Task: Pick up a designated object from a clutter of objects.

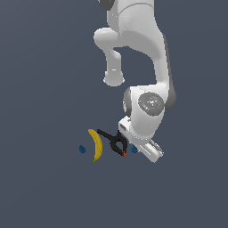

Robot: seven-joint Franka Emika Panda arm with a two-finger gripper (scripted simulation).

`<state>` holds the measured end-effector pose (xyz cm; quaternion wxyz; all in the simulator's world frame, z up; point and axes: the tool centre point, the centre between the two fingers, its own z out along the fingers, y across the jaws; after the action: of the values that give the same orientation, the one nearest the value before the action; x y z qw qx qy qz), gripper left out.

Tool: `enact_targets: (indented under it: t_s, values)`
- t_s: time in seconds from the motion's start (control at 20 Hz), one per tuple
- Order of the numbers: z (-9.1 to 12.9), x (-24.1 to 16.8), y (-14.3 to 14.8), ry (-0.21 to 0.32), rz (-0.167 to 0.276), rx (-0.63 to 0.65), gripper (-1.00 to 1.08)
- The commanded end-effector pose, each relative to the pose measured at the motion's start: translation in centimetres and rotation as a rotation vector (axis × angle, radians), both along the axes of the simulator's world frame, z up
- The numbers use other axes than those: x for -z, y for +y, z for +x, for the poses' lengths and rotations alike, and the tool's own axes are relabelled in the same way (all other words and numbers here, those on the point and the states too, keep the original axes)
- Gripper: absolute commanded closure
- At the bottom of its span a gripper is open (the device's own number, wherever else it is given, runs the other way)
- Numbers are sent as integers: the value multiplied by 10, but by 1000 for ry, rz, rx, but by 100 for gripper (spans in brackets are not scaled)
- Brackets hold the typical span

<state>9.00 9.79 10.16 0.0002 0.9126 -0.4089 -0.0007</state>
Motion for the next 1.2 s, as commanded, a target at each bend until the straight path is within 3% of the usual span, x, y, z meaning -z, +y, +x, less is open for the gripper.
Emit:
enact_targets:
  t_s: [0.0, 1.15]
  values:
    - [-12, -16, -7, -1, 0, 0, 108]
    - [-130, -172, -74, -1, 2, 0, 108]
